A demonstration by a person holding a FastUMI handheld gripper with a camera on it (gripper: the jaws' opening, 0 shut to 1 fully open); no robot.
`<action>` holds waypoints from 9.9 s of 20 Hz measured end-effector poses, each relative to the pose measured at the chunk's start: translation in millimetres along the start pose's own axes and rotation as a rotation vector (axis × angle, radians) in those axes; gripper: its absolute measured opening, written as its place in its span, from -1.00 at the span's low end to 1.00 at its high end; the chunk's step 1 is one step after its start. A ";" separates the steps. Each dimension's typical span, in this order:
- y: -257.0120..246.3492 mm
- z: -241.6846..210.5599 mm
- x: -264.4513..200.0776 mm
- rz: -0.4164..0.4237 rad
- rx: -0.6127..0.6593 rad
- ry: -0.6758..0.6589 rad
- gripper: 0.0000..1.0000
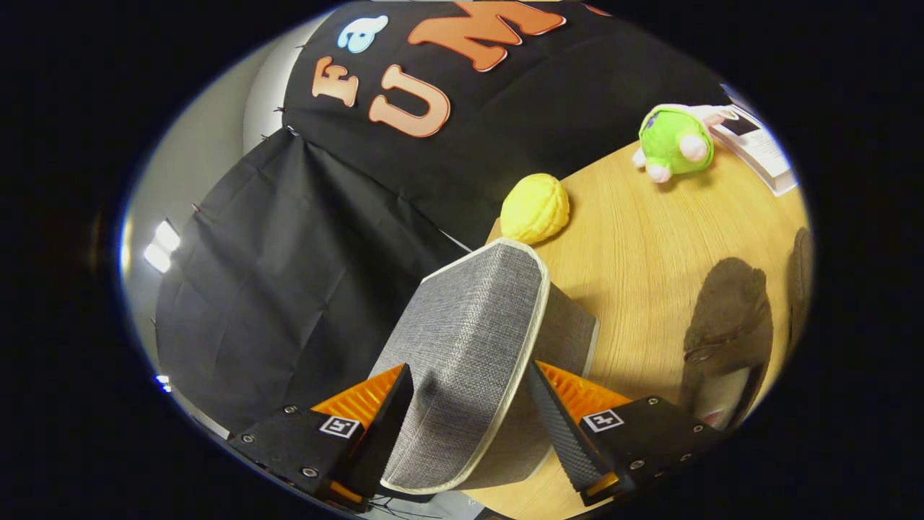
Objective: Open the storage box then place both shoes into the box .Put the left shoe in first, then the right shoe, with the right side of both shoes facing outward in a uniform manner.
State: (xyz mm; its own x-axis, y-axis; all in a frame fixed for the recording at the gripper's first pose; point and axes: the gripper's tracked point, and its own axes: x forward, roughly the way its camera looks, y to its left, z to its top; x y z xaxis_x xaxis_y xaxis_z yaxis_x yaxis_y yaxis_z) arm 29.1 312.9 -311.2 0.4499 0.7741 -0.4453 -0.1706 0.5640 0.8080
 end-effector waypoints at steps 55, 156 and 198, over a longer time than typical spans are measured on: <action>234.9 9.9 119.4 0.115 -0.042 -0.036 0.74; 14.7 -46.8 97.0 -0.660 0.114 0.176 -0.73; -232.4 33.2 -232.7 -0.834 -0.212 0.047 0.73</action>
State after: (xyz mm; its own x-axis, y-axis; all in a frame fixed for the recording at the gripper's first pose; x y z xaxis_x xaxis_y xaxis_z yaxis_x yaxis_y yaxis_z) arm -6.8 -7.9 -382.5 0.4649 0.0913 -0.8807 0.0373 0.9918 0.1225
